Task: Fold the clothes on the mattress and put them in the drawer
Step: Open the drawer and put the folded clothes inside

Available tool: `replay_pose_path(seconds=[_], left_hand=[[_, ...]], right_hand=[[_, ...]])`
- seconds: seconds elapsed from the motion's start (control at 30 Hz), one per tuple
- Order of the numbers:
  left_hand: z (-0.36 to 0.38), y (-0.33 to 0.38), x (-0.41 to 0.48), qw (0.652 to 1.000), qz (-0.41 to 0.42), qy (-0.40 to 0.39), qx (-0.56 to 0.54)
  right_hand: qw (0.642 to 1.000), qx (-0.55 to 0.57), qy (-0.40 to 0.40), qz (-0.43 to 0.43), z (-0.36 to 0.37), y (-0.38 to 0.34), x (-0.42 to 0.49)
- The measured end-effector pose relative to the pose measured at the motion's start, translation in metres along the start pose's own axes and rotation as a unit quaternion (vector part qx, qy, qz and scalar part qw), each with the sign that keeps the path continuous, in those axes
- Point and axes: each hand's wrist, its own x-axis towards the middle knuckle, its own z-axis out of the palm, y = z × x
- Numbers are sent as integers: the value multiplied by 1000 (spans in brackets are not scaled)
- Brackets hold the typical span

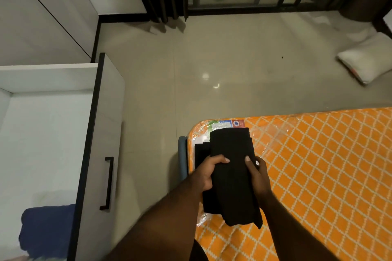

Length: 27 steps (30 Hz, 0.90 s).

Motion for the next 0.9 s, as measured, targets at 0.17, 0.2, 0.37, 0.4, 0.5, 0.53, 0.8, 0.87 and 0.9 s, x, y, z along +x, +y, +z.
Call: replay_pose_path(seconds=[0.17, 0.2, 0.37, 0.4, 0.5, 0.53, 0.8, 0.87, 0.9], left_hand=[[-2, 27, -32, 999, 5, -45, 0], [-3, 34, -39, 999, 14, -47, 5], [-12, 63, -81, 997, 66, -47, 12], [-16, 69, -90, 996, 75, -44, 9], [-25, 87, -123, 995, 96, -38, 8], [-28, 93, -135, 994, 104, -32, 9], [-62, 141, -204, 978, 200, 20, -50], [-69, 152, -222, 969, 233, 43, -68], [-72, 156, -229, 965, 247, 49, -76]], right_hand=[[990, 37, -137, 15, 9, -38, -26], [987, 37, -154, 21, 14, -47, -33], [979, 62, -184, 57, 41, -82, -55], [977, 62, -193, 62, 49, -89, -60], [974, 58, -216, 45, 72, -113, -69], [975, 53, -214, 32, 81, -123, -72], [957, -16, -290, -21, 159, -194, -75], [948, -18, -317, -20, 183, -203, -76], [944, -16, -330, -21, 195, -207, -75]])
